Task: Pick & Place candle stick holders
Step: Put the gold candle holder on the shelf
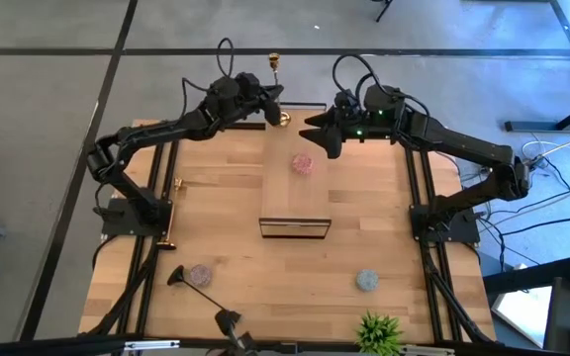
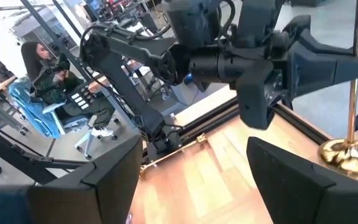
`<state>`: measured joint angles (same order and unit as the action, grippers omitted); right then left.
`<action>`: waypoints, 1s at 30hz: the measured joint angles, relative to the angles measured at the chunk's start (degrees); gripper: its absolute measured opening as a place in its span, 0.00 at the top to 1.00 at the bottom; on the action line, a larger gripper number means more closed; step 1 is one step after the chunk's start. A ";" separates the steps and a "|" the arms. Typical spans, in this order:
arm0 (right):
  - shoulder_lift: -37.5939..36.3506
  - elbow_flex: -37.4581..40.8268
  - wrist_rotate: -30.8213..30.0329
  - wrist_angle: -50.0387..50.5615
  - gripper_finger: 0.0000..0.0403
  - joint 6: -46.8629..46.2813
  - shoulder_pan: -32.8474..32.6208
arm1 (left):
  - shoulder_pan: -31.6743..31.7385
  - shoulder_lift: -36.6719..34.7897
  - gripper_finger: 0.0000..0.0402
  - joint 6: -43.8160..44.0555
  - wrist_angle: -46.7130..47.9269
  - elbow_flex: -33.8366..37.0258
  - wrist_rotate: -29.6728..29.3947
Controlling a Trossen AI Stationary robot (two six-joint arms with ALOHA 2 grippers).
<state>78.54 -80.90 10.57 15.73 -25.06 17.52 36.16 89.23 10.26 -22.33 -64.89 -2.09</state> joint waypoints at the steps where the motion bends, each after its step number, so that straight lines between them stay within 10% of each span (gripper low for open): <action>1: 0.00 0.00 0.00 -0.02 0.28 0.02 0.00 | 0.00 0.02 0.97 -0.46 -0.16 0.17 -0.14; 30: 0.09 0.00 -1.55 -0.11 0.28 0.46 -0.03 | 1.22 3.98 0.97 -3.54 -1.52 0.12 0.02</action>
<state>78.63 -80.90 9.02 15.62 -24.60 17.49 37.38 93.21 6.72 -23.85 -64.77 -2.07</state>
